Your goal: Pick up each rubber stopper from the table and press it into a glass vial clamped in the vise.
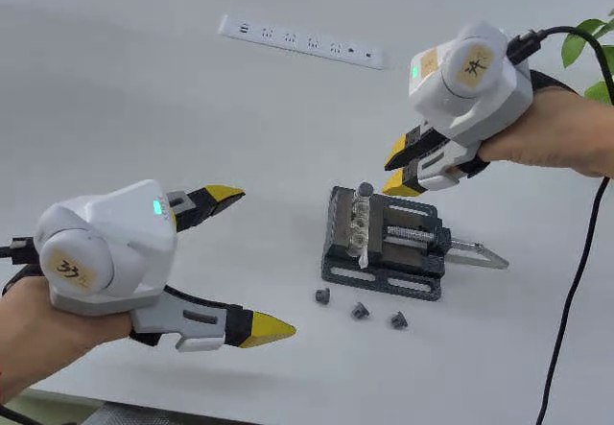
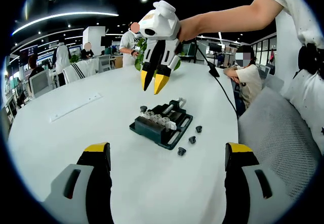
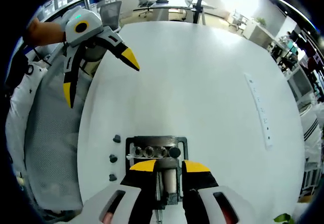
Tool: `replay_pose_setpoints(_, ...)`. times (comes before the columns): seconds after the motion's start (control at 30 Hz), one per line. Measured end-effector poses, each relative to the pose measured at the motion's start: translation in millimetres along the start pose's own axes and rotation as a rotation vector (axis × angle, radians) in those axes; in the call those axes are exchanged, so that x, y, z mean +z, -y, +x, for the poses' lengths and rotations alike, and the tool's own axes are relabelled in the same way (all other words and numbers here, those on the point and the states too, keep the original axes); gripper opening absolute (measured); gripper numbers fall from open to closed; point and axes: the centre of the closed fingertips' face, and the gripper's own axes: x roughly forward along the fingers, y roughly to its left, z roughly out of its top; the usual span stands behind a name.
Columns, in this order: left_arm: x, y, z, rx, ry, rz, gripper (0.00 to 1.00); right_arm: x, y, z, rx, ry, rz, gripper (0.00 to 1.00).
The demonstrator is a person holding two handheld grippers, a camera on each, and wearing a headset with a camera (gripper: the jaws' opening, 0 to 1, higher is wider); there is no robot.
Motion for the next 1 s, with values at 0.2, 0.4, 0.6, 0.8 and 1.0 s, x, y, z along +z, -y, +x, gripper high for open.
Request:
replay_pose_setpoints(0.2,-0.2,2.5,-1.4,-0.008,-0.007,0.006,0.93,-2.5,-6.9,-14.7,-0.027,0.075,0.043,0.21)
replay_pose_setpoints(0.4,1.4,5.3,-3.0,-0.016,-0.017,0.014,0.93,-5.2,-15.9,-32.3,-0.066,0.17,0.097,0.29)
replay_pose_setpoints(0.6,3.2,7.8,-4.0,-0.022,-0.025,0.024,0.94,-14.0,-25.5,-45.5,-0.089,0.247,0.149,0.35)
replay_pose_setpoints(0.8,1.8,7.5,-6.3,-0.027,-0.038,0.033,0.94,-25.4,-42.9,-53.0,-0.083,0.341,0.216,0.42)
replay_pose_setpoints(1.0,0.1,8.8,-6.8,-0.037,-0.056,0.043,0.95,-34.8,-68.2,-50.9,-0.064,0.392,0.238,0.47)
